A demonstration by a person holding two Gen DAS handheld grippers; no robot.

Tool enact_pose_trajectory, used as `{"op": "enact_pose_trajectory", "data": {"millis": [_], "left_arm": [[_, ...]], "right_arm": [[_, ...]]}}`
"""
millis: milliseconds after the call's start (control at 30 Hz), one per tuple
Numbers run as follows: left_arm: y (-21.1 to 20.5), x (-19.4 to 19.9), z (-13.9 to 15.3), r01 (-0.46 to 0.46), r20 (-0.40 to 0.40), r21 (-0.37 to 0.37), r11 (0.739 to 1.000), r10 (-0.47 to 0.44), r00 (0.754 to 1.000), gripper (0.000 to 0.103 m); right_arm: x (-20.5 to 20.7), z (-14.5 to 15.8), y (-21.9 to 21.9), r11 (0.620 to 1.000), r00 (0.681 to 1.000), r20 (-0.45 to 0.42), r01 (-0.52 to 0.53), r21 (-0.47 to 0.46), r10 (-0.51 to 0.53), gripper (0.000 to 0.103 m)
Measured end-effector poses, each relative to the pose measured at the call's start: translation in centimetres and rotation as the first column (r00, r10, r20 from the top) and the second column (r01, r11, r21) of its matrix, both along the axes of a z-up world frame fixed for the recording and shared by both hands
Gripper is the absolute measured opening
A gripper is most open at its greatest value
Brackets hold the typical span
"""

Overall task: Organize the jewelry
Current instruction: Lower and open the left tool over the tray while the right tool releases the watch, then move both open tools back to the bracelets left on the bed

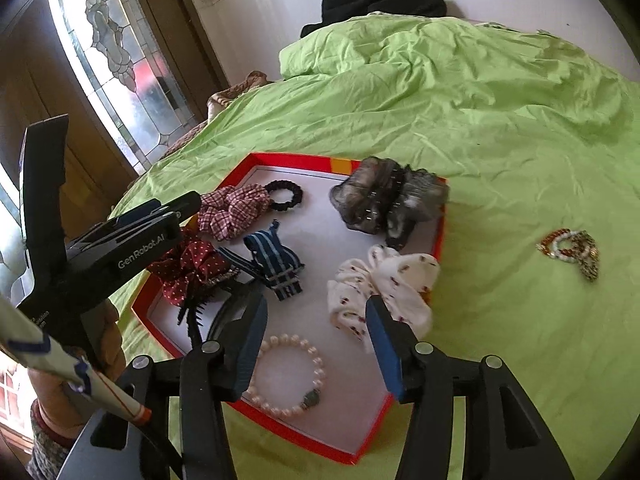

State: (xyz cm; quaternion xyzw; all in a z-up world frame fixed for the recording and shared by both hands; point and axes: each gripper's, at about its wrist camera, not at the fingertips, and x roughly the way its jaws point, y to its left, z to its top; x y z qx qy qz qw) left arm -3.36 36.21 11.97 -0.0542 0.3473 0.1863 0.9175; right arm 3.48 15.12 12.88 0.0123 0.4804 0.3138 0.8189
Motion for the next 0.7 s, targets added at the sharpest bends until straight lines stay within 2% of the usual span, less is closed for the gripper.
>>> {"op": "enact_pose_trajectory", "data": {"millis": [400, 567, 700], "left_arm": [[-3.3, -0.2, 0.6, 0.045, 0.006, 0.059, 0.997, -0.046, 0.999, 0.053], [-4.8, -0.4, 0.9, 0.068, 0.013, 0.065, 0.996, -0.069, 0.998, 0.053], [-6.0, -0.8, 1.3, 0.106, 0.026, 0.024, 0.994, -0.107, 0.994, 0.054]], "right_arm": [[0.5, 0.3, -6.0, 0.997, 0.997, 0.013, 0.08, -0.015, -0.08, 0.056], [1.5, 0.1, -11.4, 0.987, 0.987, 0.021, 0.158, -0.033, -0.157, 0.056], [2.5, -0.5, -17.0, 0.964, 0.965, 0.015, 0.26, -0.049, -0.26, 0.056]]}}
